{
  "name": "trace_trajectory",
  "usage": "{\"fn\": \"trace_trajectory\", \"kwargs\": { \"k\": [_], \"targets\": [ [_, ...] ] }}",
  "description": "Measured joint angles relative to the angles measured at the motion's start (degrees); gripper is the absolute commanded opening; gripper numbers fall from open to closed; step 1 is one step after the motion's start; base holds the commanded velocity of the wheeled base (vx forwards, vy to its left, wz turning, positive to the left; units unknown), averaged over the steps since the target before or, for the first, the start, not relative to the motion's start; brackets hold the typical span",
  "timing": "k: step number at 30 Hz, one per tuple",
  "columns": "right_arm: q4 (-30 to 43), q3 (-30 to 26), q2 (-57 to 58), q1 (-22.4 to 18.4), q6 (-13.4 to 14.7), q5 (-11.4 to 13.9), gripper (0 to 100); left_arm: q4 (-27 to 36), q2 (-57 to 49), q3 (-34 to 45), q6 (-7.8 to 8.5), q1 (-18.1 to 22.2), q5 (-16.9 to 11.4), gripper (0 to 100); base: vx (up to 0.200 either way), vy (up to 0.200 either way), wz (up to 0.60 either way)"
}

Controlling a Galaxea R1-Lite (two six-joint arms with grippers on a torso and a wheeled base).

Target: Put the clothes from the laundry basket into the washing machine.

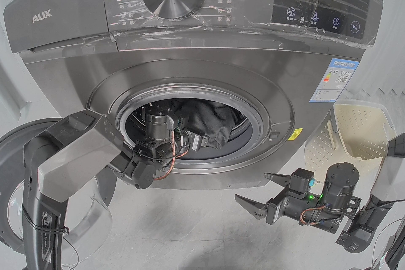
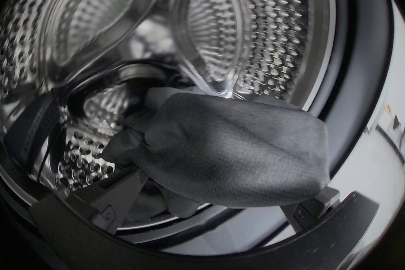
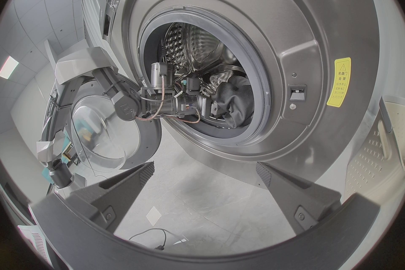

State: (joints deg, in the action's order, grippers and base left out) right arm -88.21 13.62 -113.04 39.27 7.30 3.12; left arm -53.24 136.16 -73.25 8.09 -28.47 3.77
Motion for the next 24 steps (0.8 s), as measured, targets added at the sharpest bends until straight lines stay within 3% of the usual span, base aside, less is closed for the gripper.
{"fn": "trace_trajectory", "kwargs": {
  "k": [2, 5, 7, 9, 18, 20, 24],
  "targets": [
    [0.00, 0.00, -0.02, 0.00, 0.00, 0.02, 100, -0.98, -0.66, 1.65, 4.05, -0.26, -1.08, 100, 0.000, 0.000, 0.00],
    [0.00, 0.02, -0.02, 0.00, -0.02, 0.05, 100, -3.01, -1.32, 3.80, 11.89, -0.15, -3.25, 100, 0.000, 0.000, 0.00],
    [0.00, 0.05, -0.02, 0.00, -0.02, 0.07, 100, -4.00, -1.65, 5.17, 15.36, -0.20, -4.72, 100, 0.000, 0.000, 0.00],
    [0.00, 0.05, 0.00, 0.00, -0.02, 0.07, 100, -5.08, -2.01, 6.86, 16.97, -0.22, -6.00, 100, 0.000, 0.000, 0.00],
    [0.00, 0.07, 0.00, -0.05, -0.02, 0.10, 100, -6.27, -6.89, 15.13, 16.92, -0.34, -11.40, 100, 0.000, 0.000, 0.00],
    [0.00, 0.10, 0.00, -0.05, -0.02, 0.10, 100, -6.29, -8.40, 16.58, 15.77, -0.34, -12.82, 100, 0.000, 0.000, 0.00],
    [-0.02, 0.11, 0.00, 0.00, -0.02, 0.05, 100, -6.42, -10.33, 16.90, 10.73, -0.94, -13.31, 100, 0.000, 0.000, 0.00]
  ]
}}
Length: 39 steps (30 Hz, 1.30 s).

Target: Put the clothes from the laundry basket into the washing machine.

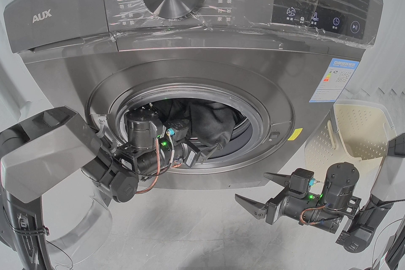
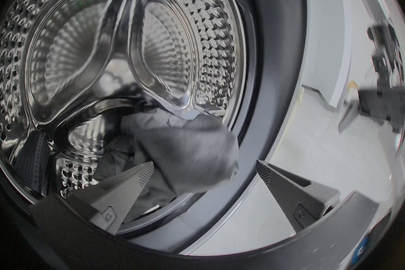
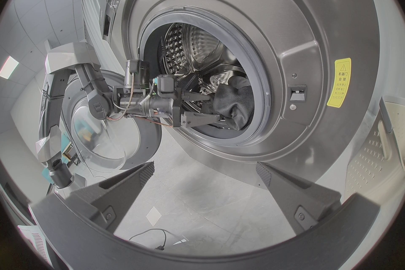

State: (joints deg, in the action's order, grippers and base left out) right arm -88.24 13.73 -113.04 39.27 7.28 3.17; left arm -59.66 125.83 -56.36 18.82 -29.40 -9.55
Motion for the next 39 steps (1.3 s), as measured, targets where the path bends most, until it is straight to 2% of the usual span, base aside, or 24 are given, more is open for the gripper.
{"fn": "trace_trajectory", "kwargs": {
  "k": [2, 5, 10, 18, 19, 28, 33, 39],
  "targets": [
    [0.02, 0.00, 0.00, 0.00, 0.02, 0.00, 100, -0.09, -0.33, -1.38, -3.08, -0.63, 0.16, 100, 0.000, 0.000, 0.00],
    [0.02, 0.00, 0.00, 0.00, 0.02, 0.00, 100, 0.00, 0.20, -4.39, -5.63, -1.46, 0.44, 100, 0.000, 0.000, 0.00],
    [0.02, 0.00, 0.00, -0.02, 0.02, 0.00, 100, 0.02, 3.24, -9.85, -6.89, -2.16, 1.37, 100, 0.000, 0.000, 0.00],
    [0.02, 0.07, 0.00, -0.11, 0.00, 0.05, 100, 0.60, 10.11, -16.99, -7.14, -1.85, 2.41, 100, 0.000, 0.000, 0.00],
    [0.02, 0.10, 0.00, -0.13, 0.02, 0.05, 100, 0.62, 10.93, -17.83, -7.12, -1.74, 2.63, 0, 0.000, 0.000, 0.00],
    [0.02, 0.30, 0.01, -0.18, 0.00, 0.05, 100, 1.80, 16.04, -26.08, -7.14, -1.13, 3.64, 0, 0.000, 0.000, 0.00],
    [0.00, 0.51, 0.04, -0.22, 0.00, 0.02, 100, 2.62, 18.14, -32.48, -7.90, 0.55, 7.30, 0, 0.000, 0.000, 0.00],
    [0.02, 0.82, 0.04, -0.16, 0.02, 0.00, 100, 3.83, 21.08, -44.72, -10.64, 2.49, 12.45, 0, 0.000, 0.000, 0.00]
  ]
}}
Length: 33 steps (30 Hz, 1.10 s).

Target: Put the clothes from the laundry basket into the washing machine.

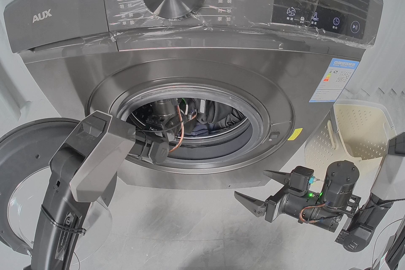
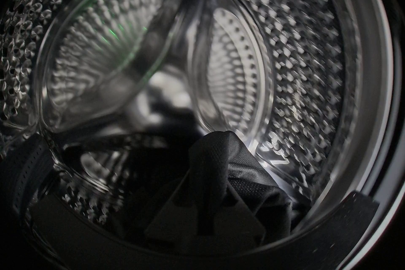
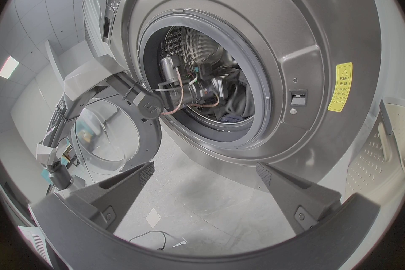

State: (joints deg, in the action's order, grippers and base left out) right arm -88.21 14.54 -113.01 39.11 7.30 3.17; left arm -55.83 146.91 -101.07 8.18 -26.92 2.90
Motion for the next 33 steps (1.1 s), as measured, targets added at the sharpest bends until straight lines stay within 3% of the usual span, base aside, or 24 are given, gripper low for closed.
{"fn": "trace_trajectory", "kwargs": {
  "k": [6, 15, 16, 27, 33],
  "targets": [
    [0.00, 0.26, 0.00, 0.05, 0.00, -0.02, 100, 2.29, 4.06, -10.84, -4.16, 1.56, 5.39, 0, 0.000, 0.000, 0.00],
    [0.00, 0.30, 0.00, 0.05, -0.02, -0.02, 100, 3.83, 5.99, -11.72, -6.49, 0.99, 6.10, 0, 0.000, 0.000, 0.00],
    [0.00, 0.30, 0.00, 0.02, 0.00, -0.02, 100, 4.11, 5.72, -10.64, -6.77, 0.77, 6.10, 100, 0.000, 0.000, 0.00],
    [0.00, 0.30, -0.02, 0.05, 0.05, -0.05, 100, 5.34, -0.44, 4.24, -10.14, -0.84, 6.07, 100, 0.000, 0.000, 0.00],
    [0.00, 0.20, 0.00, 0.06, 0.06, -0.02, 100, 4.30, -4.60, 11.91, -10.67, -2.16, 6.01, 100, 0.000, 0.000, 0.00]
  ]
}}
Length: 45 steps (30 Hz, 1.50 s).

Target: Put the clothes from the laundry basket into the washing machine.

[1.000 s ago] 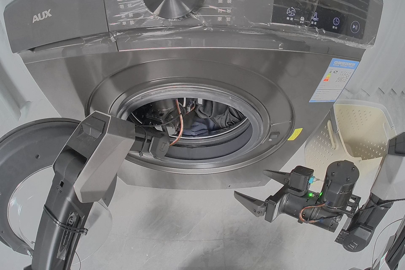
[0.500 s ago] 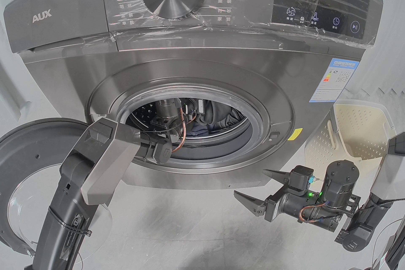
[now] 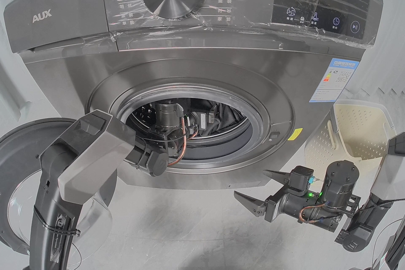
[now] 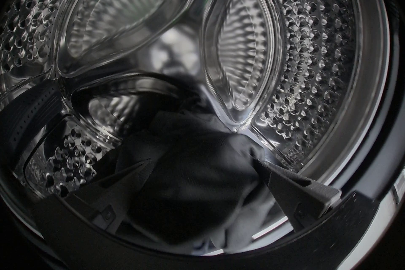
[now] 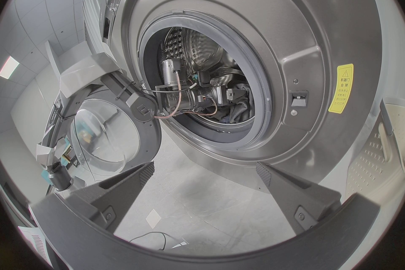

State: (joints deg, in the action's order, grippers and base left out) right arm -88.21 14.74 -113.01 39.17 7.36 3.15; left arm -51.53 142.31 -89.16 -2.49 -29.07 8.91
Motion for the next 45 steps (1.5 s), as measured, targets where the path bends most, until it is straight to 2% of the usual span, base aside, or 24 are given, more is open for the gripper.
{"fn": "trace_trajectory", "kwargs": {
  "k": [11, 16, 21, 26, 31, 38, 45],
  "targets": [
    [-0.02, -0.55, 0.46, -0.01, 0.00, -0.15, 100, -7.67, -9.40, 23.74, -0.38, -4.27, -0.13, 100, 0.000, 0.000, 0.00],
    [-0.02, -1.54, 1.73, 0.27, 0.10, -0.50, 100, -12.48, -14.73, 36.74, -2.35, -7.50, -0.21, 100, 0.000, 0.000, 0.00],
    [0.00, -3.30, 3.94, 0.55, 0.38, -0.85, 100, -20.53, -20.50, 49.14, -3.36, -10.69, -0.16, 100, 0.000, 0.000, 0.00],
    [0.02, -6.17, 8.35, 0.74, 0.87, -3.33, 100, -28.01, -27.87, 61.83, -3.91, -12.62, -0.07, 100, 0.000, 0.000, 0.00],
    [0.29, -8.20, 14.97, 0.52, 1.66, -6.10, 100, -31.54, -36.89, 72.22, -4.22, -13.34, 0.41, 100, 0.000, 0.000, 0.00],
    [0.77, -10.67, 23.13, -2.88, 1.63, -7.39, 100, -32.85, -47.91, 80.10, -4.08, -12.48, 2.33, 100, 0.000, 0.000, 0.00],
    [3.25, -13.42, 30.51, -7.14, 0.43, -7.63, 100, -32.41, -57.11, 85.03, -1.32, -10.50, 2.85, 100, -0.200, 0.000, 0.00]
  ]
}}
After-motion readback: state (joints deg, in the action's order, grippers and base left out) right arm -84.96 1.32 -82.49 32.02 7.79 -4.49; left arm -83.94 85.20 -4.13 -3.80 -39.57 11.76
